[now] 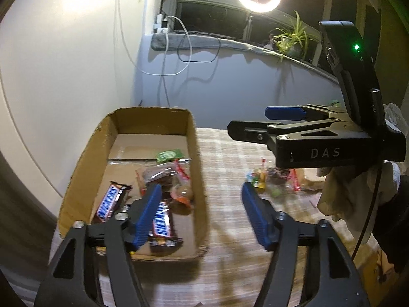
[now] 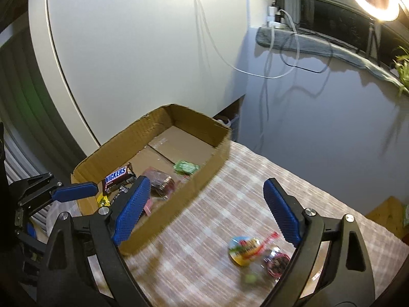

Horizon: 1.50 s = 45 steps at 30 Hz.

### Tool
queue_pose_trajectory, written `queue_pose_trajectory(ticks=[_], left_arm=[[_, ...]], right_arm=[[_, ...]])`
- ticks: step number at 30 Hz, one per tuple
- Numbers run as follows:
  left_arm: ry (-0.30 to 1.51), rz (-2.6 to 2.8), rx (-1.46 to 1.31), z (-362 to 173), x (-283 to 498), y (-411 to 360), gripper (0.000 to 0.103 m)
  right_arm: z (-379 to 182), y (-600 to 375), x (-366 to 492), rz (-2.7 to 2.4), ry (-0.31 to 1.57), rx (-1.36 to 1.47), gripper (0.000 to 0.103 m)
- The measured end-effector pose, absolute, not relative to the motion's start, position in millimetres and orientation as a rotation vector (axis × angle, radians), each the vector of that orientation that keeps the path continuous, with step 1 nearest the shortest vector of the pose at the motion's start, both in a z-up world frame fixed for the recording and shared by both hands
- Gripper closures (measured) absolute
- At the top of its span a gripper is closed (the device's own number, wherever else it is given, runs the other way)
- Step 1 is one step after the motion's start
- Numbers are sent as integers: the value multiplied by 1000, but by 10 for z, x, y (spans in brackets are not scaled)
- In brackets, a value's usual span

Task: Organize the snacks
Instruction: 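Move both tools to the bagged bread and grasp it with the right tool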

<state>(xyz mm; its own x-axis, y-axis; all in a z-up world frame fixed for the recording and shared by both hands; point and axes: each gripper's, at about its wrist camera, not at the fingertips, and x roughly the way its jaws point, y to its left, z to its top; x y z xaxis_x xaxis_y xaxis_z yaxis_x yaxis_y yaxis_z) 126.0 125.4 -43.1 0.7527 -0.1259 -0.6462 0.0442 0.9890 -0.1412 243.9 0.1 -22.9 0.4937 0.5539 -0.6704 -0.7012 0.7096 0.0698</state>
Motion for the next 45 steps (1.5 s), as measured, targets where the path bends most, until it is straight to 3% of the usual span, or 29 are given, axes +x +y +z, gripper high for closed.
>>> queue_pose_trajectory(ticks=[6, 27, 30, 35, 42, 45], left_arm=[[722, -132, -113, -416, 1300, 1013, 27], [810, -354, -178, -615, 1751, 83, 28], [828, -401, -190, -678, 1817, -70, 30], [852, -460, -183, -747, 1919, -285, 45], [881, -491, -156, -820, 2078, -499, 55], [890, -494, -144, -854, 2154, -547, 55]], right_arm=[[-204, -407, 2443, 705, 735, -186, 11], [-542, -2180, 2783, 476, 898, 108, 11], [-641, -2300, 2798, 468, 926, 136, 11], [-799, -2408, 2820, 478, 972, 187, 12], [-982, -2501, 2840, 499, 1024, 255, 19], [-1036, -2530, 2856, 510, 1044, 277, 30]])
